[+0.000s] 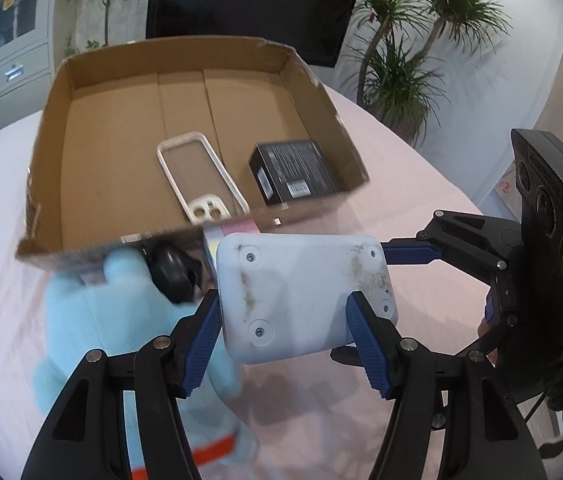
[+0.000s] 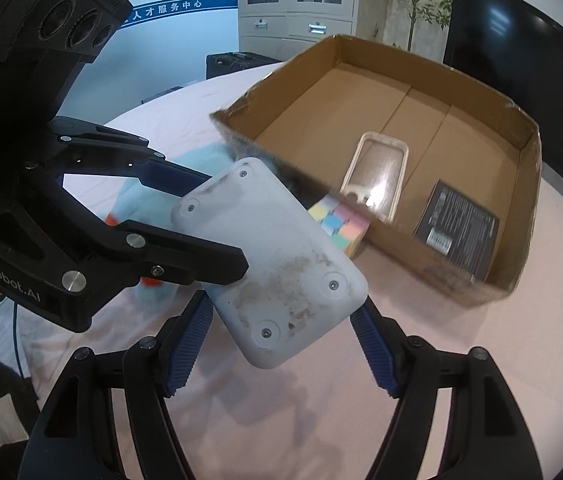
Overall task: Organize objects
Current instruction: 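Carry the white block with the left tool into the cardboard box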
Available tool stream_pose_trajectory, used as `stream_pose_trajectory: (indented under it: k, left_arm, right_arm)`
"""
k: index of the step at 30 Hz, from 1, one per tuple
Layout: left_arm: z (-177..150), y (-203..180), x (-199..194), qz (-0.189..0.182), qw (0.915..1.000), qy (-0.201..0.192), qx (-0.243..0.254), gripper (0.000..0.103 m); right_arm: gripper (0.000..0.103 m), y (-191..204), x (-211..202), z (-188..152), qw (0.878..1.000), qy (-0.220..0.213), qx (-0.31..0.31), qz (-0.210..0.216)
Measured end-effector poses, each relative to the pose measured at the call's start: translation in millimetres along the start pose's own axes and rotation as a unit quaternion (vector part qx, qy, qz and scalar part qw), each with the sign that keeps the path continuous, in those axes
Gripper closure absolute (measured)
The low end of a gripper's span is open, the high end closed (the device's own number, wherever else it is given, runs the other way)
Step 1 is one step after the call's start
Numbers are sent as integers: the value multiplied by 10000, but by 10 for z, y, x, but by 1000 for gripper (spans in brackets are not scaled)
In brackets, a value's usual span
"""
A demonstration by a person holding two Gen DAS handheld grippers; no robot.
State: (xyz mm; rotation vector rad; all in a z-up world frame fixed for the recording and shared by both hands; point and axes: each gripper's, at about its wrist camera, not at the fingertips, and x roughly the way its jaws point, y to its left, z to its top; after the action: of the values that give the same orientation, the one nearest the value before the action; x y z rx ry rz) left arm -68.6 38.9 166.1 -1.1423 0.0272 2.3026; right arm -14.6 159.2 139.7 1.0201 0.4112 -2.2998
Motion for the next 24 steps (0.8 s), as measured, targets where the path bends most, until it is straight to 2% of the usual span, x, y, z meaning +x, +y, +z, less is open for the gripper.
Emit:
stream_pose_trajectory:
  k: [24]
  left_arm:
    - [981, 703, 199, 361, 9980, -433, -274, 41]
  right_arm:
    - [33, -513, 434, 1004, 9991, -293, -297, -113]
